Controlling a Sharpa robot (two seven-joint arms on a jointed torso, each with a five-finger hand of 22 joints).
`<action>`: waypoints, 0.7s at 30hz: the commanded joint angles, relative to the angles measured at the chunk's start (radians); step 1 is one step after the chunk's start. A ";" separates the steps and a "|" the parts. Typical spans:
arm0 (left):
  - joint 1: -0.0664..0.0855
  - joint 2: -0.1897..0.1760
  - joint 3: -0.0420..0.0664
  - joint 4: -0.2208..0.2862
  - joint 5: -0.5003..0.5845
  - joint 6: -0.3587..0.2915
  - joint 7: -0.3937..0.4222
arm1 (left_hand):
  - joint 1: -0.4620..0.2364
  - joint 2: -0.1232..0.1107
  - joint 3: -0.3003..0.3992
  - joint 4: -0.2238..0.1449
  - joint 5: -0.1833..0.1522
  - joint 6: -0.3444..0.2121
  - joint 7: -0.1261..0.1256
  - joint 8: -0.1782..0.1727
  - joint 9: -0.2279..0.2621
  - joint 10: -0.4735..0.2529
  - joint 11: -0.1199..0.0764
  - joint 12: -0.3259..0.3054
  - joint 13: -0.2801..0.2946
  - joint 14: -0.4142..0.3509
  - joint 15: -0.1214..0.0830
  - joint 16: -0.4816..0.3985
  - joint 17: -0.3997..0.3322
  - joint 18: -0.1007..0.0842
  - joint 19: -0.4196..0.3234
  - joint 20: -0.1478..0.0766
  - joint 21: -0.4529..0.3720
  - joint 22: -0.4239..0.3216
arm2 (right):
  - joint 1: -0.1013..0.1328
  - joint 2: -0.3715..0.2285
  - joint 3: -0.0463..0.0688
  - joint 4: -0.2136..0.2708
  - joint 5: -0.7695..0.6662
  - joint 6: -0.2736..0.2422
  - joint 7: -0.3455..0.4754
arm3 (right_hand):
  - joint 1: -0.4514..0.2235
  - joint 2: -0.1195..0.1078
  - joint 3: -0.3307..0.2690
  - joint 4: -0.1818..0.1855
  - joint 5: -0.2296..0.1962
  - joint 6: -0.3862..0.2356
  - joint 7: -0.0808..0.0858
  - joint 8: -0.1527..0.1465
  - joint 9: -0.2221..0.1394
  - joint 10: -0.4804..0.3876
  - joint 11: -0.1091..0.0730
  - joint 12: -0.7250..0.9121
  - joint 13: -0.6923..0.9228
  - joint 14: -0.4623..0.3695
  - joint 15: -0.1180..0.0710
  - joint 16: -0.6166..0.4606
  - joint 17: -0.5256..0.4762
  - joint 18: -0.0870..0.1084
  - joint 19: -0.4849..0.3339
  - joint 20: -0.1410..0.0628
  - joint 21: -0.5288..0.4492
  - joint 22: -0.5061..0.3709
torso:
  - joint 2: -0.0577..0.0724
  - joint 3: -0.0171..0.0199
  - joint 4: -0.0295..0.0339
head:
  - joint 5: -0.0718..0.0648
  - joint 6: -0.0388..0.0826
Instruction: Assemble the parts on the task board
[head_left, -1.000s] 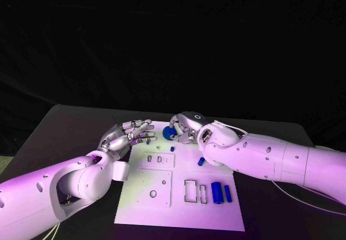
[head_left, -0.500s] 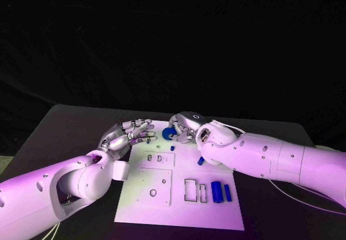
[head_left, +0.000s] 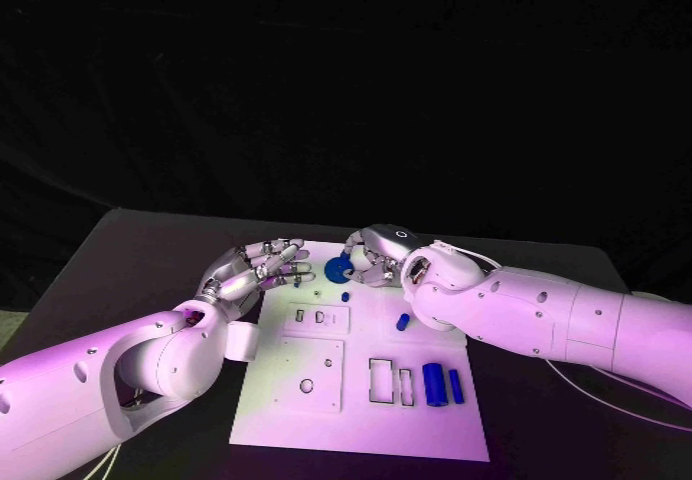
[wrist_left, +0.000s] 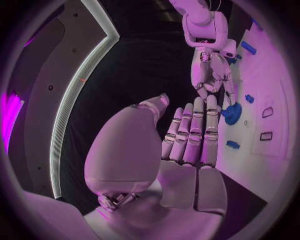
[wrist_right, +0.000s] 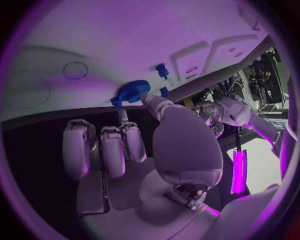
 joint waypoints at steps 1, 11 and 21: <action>0.001 0.000 0.001 0.002 0.001 0.019 0.002 | -0.004 0.001 0.005 0.001 -0.003 -0.003 0.031 -0.005 -0.002 -0.003 0.007 -0.006 0.000 -0.001 0.003 -0.006 0.001 0.003 0.003 0.004 0.006 -0.001 | 0.000 -0.024 0.000 0.025 0.016 0.002 0.011 | -0.015 0.002 -0.008 0.003 0.009 0.004 -0.001 -0.006 -0.001 -0.001 0.005 -0.004 0.079 0.081 0.008 0.003 0.149 -0.009 0.000 0.010 -0.005 0.071 | 0.001 0.0010 -0.0009 | 0.003 0.002; 0.001 -0.005 0.001 0.001 0.001 0.017 0.003 | -0.004 0.001 0.005 0.001 -0.003 -0.003 0.031 -0.005 -0.002 -0.003 0.007 -0.006 0.000 -0.001 0.003 -0.006 0.001 0.003 0.003 0.004 0.006 -0.001 | 0.015 -0.196 0.004 0.170 0.125 -0.051 0.047 | 0.004 0.016 -0.005 0.000 0.024 0.030 -0.006 -0.002 0.004 0.007 0.001 0.006 0.090 0.081 0.005 0.004 0.152 -0.011 0.005 0.009 0.001 0.079 | -0.005 0.0056 -0.0180 | 0.004 0.007; 0.001 -0.004 0.000 -0.003 0.001 0.020 0.004 | -0.005 0.001 0.006 0.000 -0.004 -0.004 0.032 -0.006 -0.002 -0.004 0.007 -0.008 0.000 -0.003 0.004 -0.007 0.002 0.003 0.002 0.004 0.006 -0.002 | 0.032 -0.400 0.005 0.192 0.442 0.042 0.315 | 0.087 0.010 0.018 -0.066 0.011 0.051 -0.013 -0.017 0.001 0.004 -0.005 0.005 0.091 0.078 0.001 -0.001 0.138 -0.004 -0.015 0.005 -0.022 0.058 | -0.012 0.0188 -0.0406 | -0.008 0.013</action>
